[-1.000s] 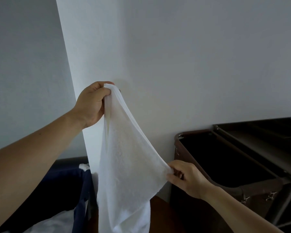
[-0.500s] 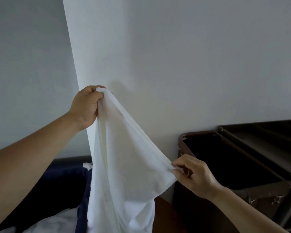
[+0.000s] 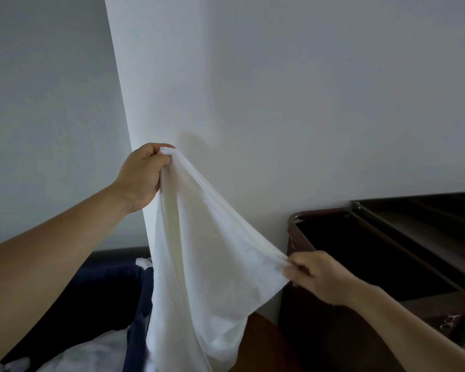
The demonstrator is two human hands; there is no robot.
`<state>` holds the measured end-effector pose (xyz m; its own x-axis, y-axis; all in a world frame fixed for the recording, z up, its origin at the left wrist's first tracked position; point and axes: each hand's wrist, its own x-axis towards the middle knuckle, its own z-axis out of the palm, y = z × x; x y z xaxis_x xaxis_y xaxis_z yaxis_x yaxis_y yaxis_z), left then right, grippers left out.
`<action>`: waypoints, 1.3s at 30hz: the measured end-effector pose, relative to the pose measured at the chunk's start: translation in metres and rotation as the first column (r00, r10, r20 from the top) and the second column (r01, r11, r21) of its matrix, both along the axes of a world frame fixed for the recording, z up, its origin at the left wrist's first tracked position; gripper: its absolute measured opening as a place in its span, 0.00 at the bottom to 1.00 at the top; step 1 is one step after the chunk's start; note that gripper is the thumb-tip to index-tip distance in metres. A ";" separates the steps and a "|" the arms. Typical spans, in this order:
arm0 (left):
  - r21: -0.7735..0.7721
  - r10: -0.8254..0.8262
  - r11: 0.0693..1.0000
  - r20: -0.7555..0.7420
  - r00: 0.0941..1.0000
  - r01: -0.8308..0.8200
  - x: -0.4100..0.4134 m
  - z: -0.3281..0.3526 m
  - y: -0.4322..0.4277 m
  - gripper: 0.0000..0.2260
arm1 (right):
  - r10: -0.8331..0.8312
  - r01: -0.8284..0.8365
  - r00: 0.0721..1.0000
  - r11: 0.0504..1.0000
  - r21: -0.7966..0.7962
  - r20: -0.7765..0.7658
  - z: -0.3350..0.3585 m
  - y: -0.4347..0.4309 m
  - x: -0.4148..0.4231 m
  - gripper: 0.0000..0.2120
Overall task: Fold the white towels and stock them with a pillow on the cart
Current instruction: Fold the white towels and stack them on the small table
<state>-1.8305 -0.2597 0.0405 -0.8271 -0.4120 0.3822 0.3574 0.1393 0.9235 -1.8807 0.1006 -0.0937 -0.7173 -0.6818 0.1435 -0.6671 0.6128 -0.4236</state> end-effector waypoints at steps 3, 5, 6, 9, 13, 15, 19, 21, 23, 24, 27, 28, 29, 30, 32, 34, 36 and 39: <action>-0.017 0.059 0.998 0.012 0.998 -0.058 0.009 0.001 -0.023 0.11 | -0.099 0.098 0.995 0.934 -0.343 0.016 0.034 0.012 -0.013 0.13; -0.107 0.046 0.993 0.056 0.997 -0.040 0.018 0.003 -0.042 0.11 | -0.113 0.100 0.993 0.913 -0.396 -0.011 0.064 0.018 -0.023 0.11; -0.158 0.025 0.987 0.079 0.997 -0.012 0.023 0.004 -0.052 0.10 | -0.103 0.091 0.995 0.926 -0.365 -0.013 0.077 0.017 -0.027 0.09; -0.275 0.019 0.961 0.126 0.992 0.016 0.040 0.013 -0.075 0.09 | -0.119 0.108 0.993 0.951 -0.289 -0.022 0.108 0.004 -0.038 0.08; -0.386 0.156 0.915 0.075 0.985 -0.115 0.055 0.023 -0.092 0.06 | -0.246 0.121 0.936 0.896 -0.427 -0.252 0.153 -0.022 -0.049 0.08; -0.458 0.258 0.865 0.051 0.965 -0.207 0.059 0.025 -0.093 0.04 | -0.270 0.087 0.931 0.816 -0.572 -0.244 0.159 -0.043 -0.053 0.06; -0.683 0.447 0.676 0.080 0.891 -0.278 0.066 0.009 -0.099 0.03 | -0.224 0.164 0.966 0.917 -0.365 -0.131 0.152 -0.065 -0.059 0.05; -0.634 0.405 0.722 0.065 0.912 -0.275 0.066 0.001 -0.097 0.03 | -0.300 0.181 0.934 0.864 -0.469 -0.192 0.165 -0.060 -0.060 0.03; -0.461 0.326 0.842 0.020 0.945 -0.281 0.064 0.005 -0.091 0.05 | -0.376 0.204 0.910 0.774 -0.600 -0.176 0.168 -0.060 -0.062 0.04; -0.369 0.284 0.892 0.003 0.959 -0.263 0.063 0.009 -0.088 0.05 | -0.374 0.225 0.919 0.756 -0.615 -0.123 0.164 -0.062 -0.060 0.05; -0.238 0.176 0.957 0.033 0.984 -0.164 0.063 0.013 -0.085 0.05 | -0.284 0.274 0.956 0.761 -0.588 0.077 0.146 -0.065 -0.057 0.05; -0.224 0.144 0.966 0.050 0.988 -0.129 0.062 0.010 -0.085 0.04 | -0.262 0.276 0.958 0.731 -0.623 0.117 0.145 -0.064 -0.054 0.04; -0.199 0.117 0.974 0.049 0.992 -0.105 0.061 0.008 -0.086 0.04 | -0.240 0.267 0.961 0.681 -0.682 0.137 0.146 -0.062 -0.051 0.04; -0.162 0.100 0.982 0.028 0.995 -0.094 0.059 0.007 -0.087 0.04 | -0.227 0.256 0.963 0.621 -0.741 0.142 0.146 -0.062 -0.048 0.04; -0.089 0.110 0.990 -0.047 0.993 -0.114 0.056 0.006 -0.089 0.05 | -0.264 0.234 0.960 0.580 -0.780 0.092 0.142 -0.067 -0.042 0.05; -0.116 0.168 0.977 -0.090 0.982 -0.178 0.053 0.002 -0.094 0.05 | -0.309 0.212 0.951 0.651 -0.729 0.000 0.135 -0.073 -0.034 0.06; -0.220 0.198 0.950 -0.123 0.972 -0.222 0.052 -0.004 -0.099 0.07 | -0.348 0.158 0.932 0.636 -0.756 -0.098 0.138 -0.074 -0.024 0.06; -0.218 0.236 0.937 -0.188 0.953 -0.275 0.051 -0.001 -0.105 0.06 | -0.391 0.152 0.911 0.615 -0.774 -0.132 0.149 -0.076 -0.017 0.06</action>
